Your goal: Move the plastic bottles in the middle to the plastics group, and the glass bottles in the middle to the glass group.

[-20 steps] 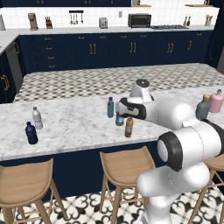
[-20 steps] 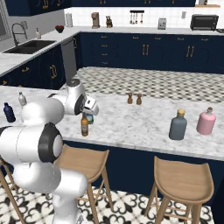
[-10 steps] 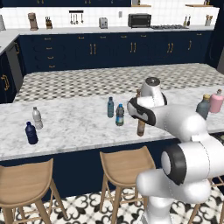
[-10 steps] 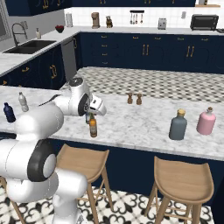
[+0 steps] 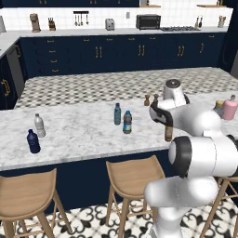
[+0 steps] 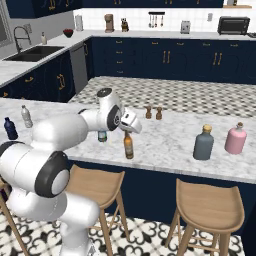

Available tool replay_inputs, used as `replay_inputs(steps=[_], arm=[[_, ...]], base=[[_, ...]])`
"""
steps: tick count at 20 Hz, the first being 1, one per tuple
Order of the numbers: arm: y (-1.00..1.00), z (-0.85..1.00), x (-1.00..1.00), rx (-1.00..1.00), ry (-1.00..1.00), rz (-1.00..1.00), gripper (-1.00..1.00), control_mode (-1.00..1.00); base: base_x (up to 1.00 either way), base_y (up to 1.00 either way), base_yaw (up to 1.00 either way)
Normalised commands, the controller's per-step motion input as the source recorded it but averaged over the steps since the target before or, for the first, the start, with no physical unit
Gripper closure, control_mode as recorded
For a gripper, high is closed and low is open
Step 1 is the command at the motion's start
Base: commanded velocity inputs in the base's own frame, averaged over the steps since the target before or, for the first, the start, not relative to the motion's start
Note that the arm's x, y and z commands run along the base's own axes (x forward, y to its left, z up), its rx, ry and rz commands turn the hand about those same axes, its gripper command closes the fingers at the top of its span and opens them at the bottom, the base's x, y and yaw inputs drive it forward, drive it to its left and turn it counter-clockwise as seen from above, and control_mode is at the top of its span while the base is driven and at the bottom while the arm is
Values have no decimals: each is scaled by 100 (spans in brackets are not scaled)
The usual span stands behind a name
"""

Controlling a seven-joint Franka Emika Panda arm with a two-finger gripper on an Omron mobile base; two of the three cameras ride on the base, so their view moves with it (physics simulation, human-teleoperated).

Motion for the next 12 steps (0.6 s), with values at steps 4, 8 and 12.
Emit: replay_inputs(steps=[4,8,12], arm=[[-89,0,19,0,0,-10,100,-100],[-84,0,22,0,0,-11,100,-100],[-82,3,27,0,0,-10,100,-100]], base=[[0,0,0],[0,0,0],[0,0,0]])
